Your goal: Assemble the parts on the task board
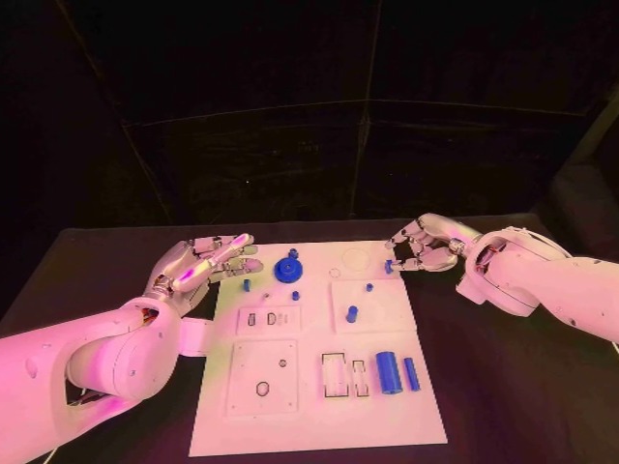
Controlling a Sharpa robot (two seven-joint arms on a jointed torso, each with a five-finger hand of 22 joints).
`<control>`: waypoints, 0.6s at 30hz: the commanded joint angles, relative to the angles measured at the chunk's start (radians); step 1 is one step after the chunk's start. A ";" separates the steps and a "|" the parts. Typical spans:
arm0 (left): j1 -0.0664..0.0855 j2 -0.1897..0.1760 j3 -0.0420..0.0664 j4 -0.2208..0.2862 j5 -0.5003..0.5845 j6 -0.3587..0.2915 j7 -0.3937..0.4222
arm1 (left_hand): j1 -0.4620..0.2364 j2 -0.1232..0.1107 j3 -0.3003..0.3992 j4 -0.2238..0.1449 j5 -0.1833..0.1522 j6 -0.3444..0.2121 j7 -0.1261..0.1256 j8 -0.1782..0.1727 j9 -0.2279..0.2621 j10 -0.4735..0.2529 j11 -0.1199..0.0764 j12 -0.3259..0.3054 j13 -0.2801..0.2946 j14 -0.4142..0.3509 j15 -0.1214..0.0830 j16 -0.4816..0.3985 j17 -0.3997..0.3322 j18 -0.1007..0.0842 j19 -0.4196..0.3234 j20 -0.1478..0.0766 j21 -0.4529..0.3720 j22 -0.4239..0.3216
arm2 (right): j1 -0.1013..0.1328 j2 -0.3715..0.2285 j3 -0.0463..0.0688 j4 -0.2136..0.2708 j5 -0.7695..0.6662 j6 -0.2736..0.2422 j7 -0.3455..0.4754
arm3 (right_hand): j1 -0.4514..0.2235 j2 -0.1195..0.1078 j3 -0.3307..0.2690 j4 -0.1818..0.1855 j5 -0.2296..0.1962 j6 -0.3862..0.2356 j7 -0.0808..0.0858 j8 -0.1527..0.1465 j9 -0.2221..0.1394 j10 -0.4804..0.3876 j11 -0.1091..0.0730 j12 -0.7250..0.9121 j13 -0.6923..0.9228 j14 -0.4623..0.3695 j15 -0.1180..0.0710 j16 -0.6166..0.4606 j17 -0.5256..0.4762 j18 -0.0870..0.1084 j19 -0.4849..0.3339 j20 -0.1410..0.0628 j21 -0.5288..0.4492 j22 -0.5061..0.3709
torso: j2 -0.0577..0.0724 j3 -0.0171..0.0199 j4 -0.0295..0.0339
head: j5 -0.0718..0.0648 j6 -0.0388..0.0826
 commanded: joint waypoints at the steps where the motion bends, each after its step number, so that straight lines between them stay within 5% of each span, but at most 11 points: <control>1: 0.001 0.001 0.001 -0.001 -0.008 0.016 0.005 | 0.005 0.007 0.000 -0.006 0.002 0.005 0.001 -0.002 0.001 0.005 0.002 -0.003 0.001 0.009 0.001 -0.006 0.001 0.016 0.010 0.000 -0.006 -0.002 | -0.005 0.005 0.001 -0.009 0.019 0.011 0.028 | 0.001 -0.007 -0.004 -0.005 0.004 -0.001 0.002 -0.002 -0.001 0.000 0.000 -0.001 -0.001 0.068 -0.001 0.002 0.071 -0.009 -0.002 -0.001 -0.002 -0.001 | 0.001 -0.0010 0.0017 | 0.002 -0.005; 18: 0.001 0.004 0.001 -0.006 -0.008 0.017 0.004 | 0.006 0.006 0.000 -0.008 0.002 0.004 0.002 -0.003 0.001 0.004 0.002 -0.005 0.000 0.009 0.001 -0.007 0.001 0.016 0.010 0.000 -0.006 -0.002 | -0.020 0.031 0.001 -0.045 0.018 0.004 0.017 | -0.008 0.003 -0.007 -0.001 0.007 -0.001 0.002 -0.001 -0.001 0.002 0.001 0.003 0.004 0.069 0.000 0.004 0.075 -0.009 -0.001 0.000 -0.001 0.000 | -0.001 -0.0034 0.0014 | 0.004 -0.015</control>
